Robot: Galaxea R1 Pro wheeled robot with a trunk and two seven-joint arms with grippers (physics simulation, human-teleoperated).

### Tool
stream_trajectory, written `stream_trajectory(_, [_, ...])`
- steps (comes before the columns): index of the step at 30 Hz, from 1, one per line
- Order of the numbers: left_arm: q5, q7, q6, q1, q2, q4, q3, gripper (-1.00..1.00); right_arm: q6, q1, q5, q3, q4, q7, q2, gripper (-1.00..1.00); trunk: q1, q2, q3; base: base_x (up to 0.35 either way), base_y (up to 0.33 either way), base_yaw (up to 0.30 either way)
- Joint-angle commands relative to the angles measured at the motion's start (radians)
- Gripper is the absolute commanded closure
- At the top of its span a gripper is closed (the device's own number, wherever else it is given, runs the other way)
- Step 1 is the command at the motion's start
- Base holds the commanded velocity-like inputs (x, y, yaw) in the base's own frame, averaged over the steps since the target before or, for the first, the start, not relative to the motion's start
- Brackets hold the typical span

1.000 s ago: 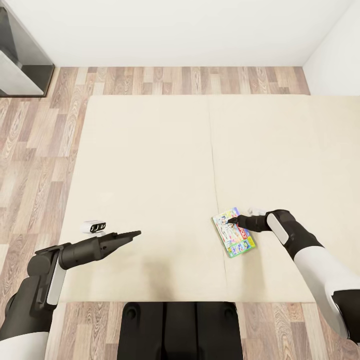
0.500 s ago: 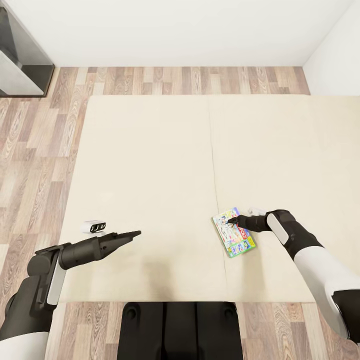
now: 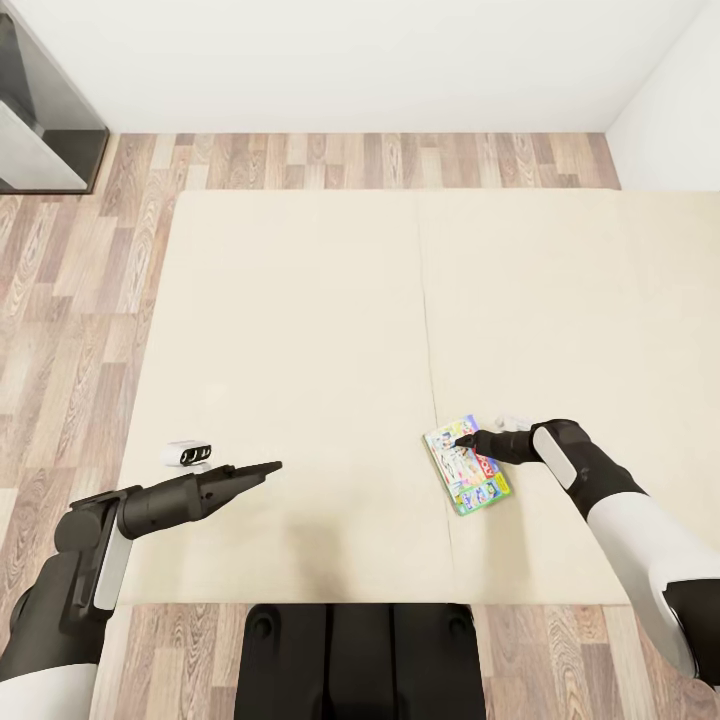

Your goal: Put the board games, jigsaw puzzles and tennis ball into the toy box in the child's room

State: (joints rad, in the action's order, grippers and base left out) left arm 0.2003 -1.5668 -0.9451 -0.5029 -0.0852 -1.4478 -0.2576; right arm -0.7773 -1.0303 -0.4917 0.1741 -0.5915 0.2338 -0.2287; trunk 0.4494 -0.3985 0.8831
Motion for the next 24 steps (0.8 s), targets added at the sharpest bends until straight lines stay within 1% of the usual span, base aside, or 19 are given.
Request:
stream_trajectory(1, [-0.001,-0.004,-0.011,0.0,0.0,0.0,0.0,-1.0,-0.002,-0.001,0.005,0.004,-0.001,0.005,-0.001,-1.0,0.001,-0.002,0.002,0.0,0.0,0.0])
stream_trajectory(12, [-0.001,-0.004,-0.011,0.0,-0.001,0.0,0.0,-1.0,-0.002,-0.001,0.004,0.004,-0.001,0.006,-0.001,-1.0,0.001,-0.002,0.016,0.0,0.0,0.0])
stream_trajectory(24, [-0.001,-0.004,-0.011,0.0,0.0,0.0,0.0,-1.0,0.0,-0.001,0.005,0.004,-0.001,0.005,-0.001,-1.0,0.001,-0.002,0.017,0.0,0.028,0.0])
